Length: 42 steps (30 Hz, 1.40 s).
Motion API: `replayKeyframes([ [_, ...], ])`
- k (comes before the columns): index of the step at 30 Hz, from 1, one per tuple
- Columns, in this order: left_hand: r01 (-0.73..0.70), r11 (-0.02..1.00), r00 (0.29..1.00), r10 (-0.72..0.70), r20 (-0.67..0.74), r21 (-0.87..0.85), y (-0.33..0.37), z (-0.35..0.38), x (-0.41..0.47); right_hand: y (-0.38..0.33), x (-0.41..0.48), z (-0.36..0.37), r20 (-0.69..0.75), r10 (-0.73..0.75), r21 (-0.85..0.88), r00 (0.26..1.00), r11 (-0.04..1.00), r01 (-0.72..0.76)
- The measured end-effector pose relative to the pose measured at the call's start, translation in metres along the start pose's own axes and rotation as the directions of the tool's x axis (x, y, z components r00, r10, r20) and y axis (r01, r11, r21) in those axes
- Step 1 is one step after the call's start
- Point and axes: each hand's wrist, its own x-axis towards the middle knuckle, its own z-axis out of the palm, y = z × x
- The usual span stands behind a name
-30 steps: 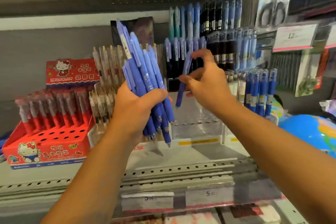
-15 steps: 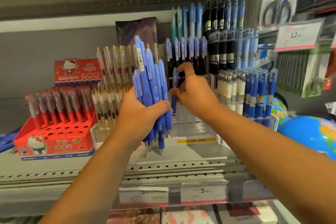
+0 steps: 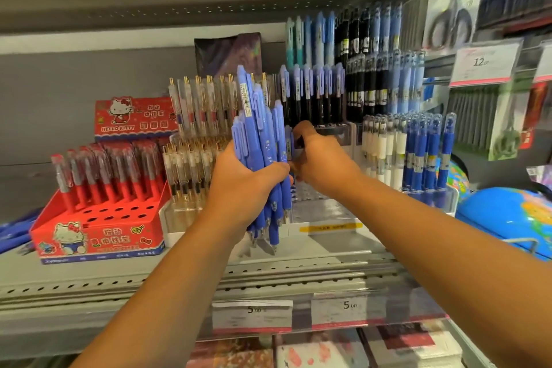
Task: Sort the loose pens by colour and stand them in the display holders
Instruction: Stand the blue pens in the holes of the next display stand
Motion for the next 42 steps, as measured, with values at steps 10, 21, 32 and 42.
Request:
replayKeyframes([
  [10, -0.003, 1.0, 1.0, 0.004, 0.005, -0.014, 0.001, 0.0, -0.001, -0.02, -0.012, -0.031, -0.196, 0.057, 0.618, 0.979, 0.783, 0.079],
  [21, -0.031, 0.999, 0.999, 0.031, -0.008, 0.026, -0.002, 0.0, -0.002, -0.035, -0.023, -0.049, -0.069, -0.058, 0.778, 0.996, 0.622, 0.09],
  [32, -0.027, 0.997, 0.996, 0.033, -0.082, 0.068, -0.003, -0.001, -0.001, -0.005, 0.001, -0.046, -0.26, 0.128, 0.629, 0.957, 0.774, 0.067],
  [42, -0.011, 0.998, 0.998, 0.015, -0.059, 0.069, -0.001, -0.001, -0.003, 0.005, 0.011, -0.025, -0.129, 0.144, 0.509, 0.981, 0.858, -0.059],
])
